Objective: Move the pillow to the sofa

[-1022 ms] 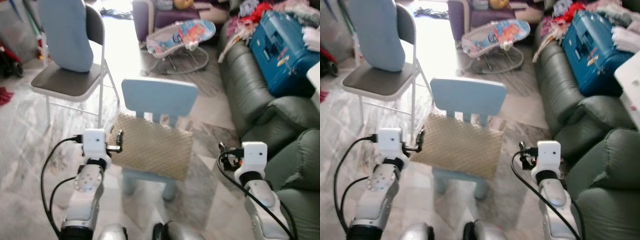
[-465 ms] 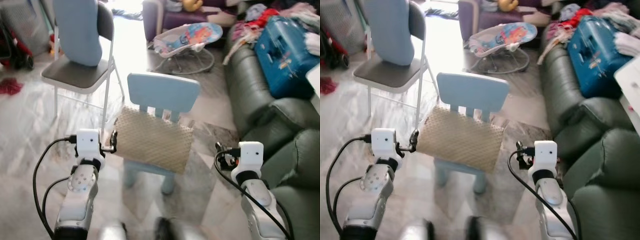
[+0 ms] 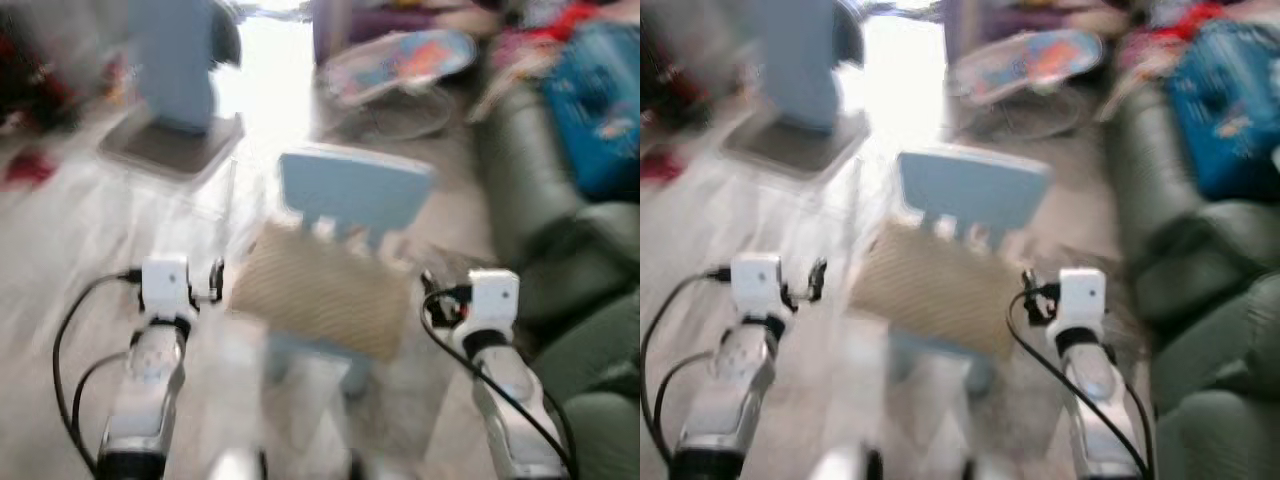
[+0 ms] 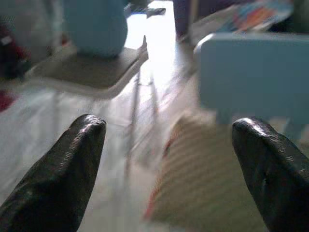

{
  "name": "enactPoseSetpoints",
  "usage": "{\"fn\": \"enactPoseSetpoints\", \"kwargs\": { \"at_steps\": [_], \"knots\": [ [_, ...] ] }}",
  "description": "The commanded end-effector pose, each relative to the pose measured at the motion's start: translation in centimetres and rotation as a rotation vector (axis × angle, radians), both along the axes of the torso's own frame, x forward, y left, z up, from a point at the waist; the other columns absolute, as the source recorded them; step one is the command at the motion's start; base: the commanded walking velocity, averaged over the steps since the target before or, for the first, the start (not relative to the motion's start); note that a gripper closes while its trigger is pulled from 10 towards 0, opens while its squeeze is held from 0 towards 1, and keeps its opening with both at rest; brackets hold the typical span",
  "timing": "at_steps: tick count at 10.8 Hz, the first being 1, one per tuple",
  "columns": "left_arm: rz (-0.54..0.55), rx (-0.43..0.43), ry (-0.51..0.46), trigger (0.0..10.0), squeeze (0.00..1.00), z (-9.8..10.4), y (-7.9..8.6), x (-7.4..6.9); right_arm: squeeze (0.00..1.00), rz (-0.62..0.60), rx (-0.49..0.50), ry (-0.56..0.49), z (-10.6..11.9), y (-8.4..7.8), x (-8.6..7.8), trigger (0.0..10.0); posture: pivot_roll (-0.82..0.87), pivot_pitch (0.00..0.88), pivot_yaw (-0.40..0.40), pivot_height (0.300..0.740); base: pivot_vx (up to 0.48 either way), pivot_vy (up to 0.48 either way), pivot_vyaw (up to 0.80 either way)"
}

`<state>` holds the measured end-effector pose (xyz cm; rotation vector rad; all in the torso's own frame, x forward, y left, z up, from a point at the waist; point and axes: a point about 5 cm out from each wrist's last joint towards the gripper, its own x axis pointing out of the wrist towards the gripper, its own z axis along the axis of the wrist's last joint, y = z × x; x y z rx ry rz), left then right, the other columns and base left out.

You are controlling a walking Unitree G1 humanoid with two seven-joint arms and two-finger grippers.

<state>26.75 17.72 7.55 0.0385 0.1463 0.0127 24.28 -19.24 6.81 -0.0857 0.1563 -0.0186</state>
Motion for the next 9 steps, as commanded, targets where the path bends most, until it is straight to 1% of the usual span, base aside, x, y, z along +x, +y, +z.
{"fn": "enactPoseSetpoints", "kwargs": {
  "at_steps": [1,2,4,6,7,8,9],
  "knots": [
    [-0.023,-0.009,0.015,10.0,0.00,-0.34,-0.84,-0.19,0.00,-0.029,-0.011,0.026,-0.47,-0.92,-0.46,10.0,-0.03,0.113,-0.070,0.735,0.364,0.289,0.00],
    [-0.025,-0.011,0.020,10.0,0.00,-0.44,-0.93,-0.18,0.00,-0.029,-0.012,0.026,-0.45,-0.92,-0.47,10.0,-0.03,0.113,-0.070,0.735,0.300,0.262,0.00],
    [-0.053,-0.021,0.019,10.0,0.00,-0.47,-1.25,-0.27,0.00,-0.030,-0.012,0.027,-0.48,-0.89,-0.48,10.0,-0.03,0.114,-0.070,0.735,0.281,0.000,0.00],
    [-0.042,-0.006,0.017,10.0,0.00,-0.51,-1.34,-0.31,0.00,-0.029,-0.011,0.029,-0.57,-0.88,-0.54,10.0,-0.03,0.111,-0.072,0.735,0.000,0.000,0.00],
    [-0.033,-0.026,0.023,10.0,0.00,-0.63,-1.36,-0.37,0.00,-0.029,-0.010,0.033,-0.65,-0.86,-0.53,10.0,-0.02,0.109,-0.075,0.735,0.000,0.000,0.00],
    [-0.034,-0.045,0.023,10.0,0.00,-0.65,-1.44,-0.43,0.00,-0.029,-0.008,0.038,-0.72,-0.83,-0.53,10.0,-0.02,0.107,-0.076,0.735,0.000,0.000,-0.80],
    [-0.034,-0.056,0.017,10.0,0.00,-0.60,-1.48,-0.54,0.00,-0.027,-0.005,0.040,-0.82,-0.74,-0.52,10.0,-0.01,0.108,-0.077,0.735,0.000,0.000,0.00]
  ]
}}
